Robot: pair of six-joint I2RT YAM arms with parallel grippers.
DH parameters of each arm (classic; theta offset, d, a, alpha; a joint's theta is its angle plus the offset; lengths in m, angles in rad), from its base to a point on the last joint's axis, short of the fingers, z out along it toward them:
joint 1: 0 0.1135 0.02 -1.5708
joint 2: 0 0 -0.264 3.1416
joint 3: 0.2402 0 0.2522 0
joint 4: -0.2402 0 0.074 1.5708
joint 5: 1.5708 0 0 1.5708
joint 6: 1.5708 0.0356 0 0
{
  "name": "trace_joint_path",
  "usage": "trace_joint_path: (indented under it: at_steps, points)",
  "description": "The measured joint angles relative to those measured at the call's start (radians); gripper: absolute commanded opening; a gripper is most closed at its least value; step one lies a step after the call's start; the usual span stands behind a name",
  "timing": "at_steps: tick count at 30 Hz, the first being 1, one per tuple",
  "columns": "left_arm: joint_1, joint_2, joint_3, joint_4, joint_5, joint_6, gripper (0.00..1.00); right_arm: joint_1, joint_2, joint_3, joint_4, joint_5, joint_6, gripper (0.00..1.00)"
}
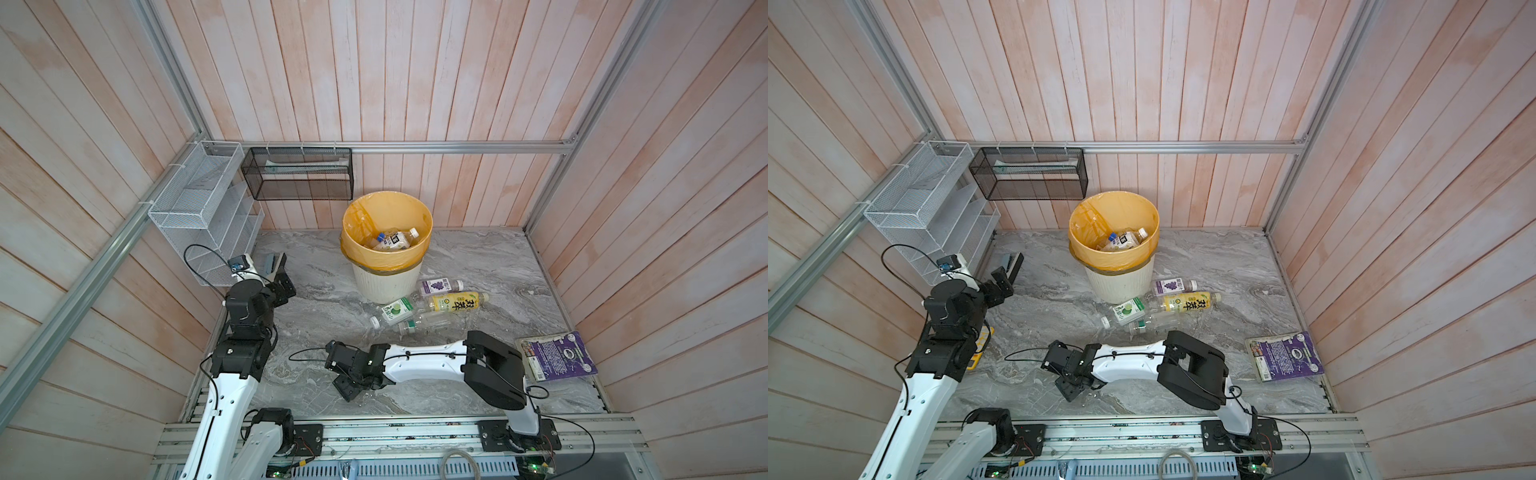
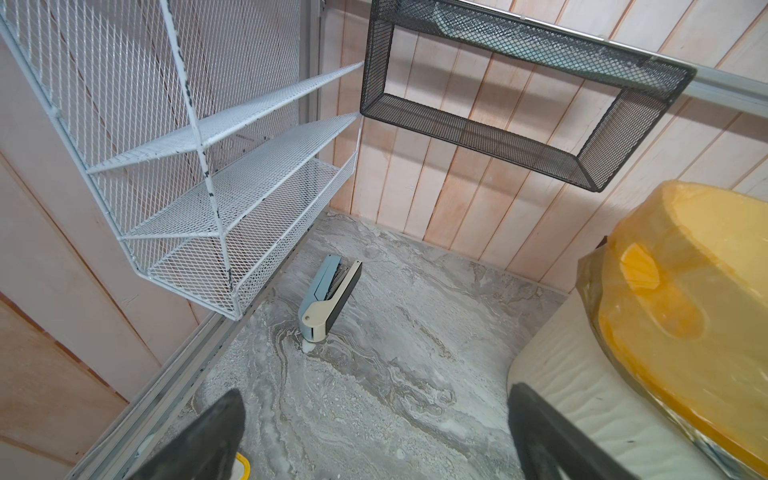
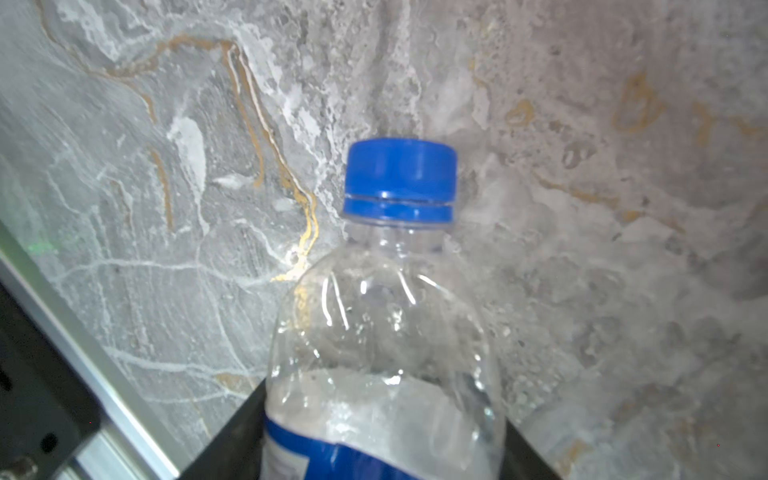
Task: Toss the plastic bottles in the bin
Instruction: 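Grasp the blue-cap bottle with the right gripper and lift it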
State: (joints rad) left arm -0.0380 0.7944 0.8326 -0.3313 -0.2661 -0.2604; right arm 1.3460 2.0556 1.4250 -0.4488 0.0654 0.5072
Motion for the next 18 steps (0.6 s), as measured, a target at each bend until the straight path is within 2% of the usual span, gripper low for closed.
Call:
trace_joint_path:
  at_steps: [5,9,18]
  points:
    - [0.001,0.001,-0.001,-0.006,0.021,-0.014,1.00,-0.004,-0.051,-0.060,0.012,0.040,-0.014,0.48]
    - [0.001,0.001,-0.013,-0.002,0.056,-0.022,1.00,-0.024,-0.176,-0.175,0.053,0.088,-0.013,0.46]
    - [0.000,-0.016,-0.095,0.055,0.257,-0.029,1.00,-0.113,-0.703,-0.488,0.174,0.320,-0.018,0.49]
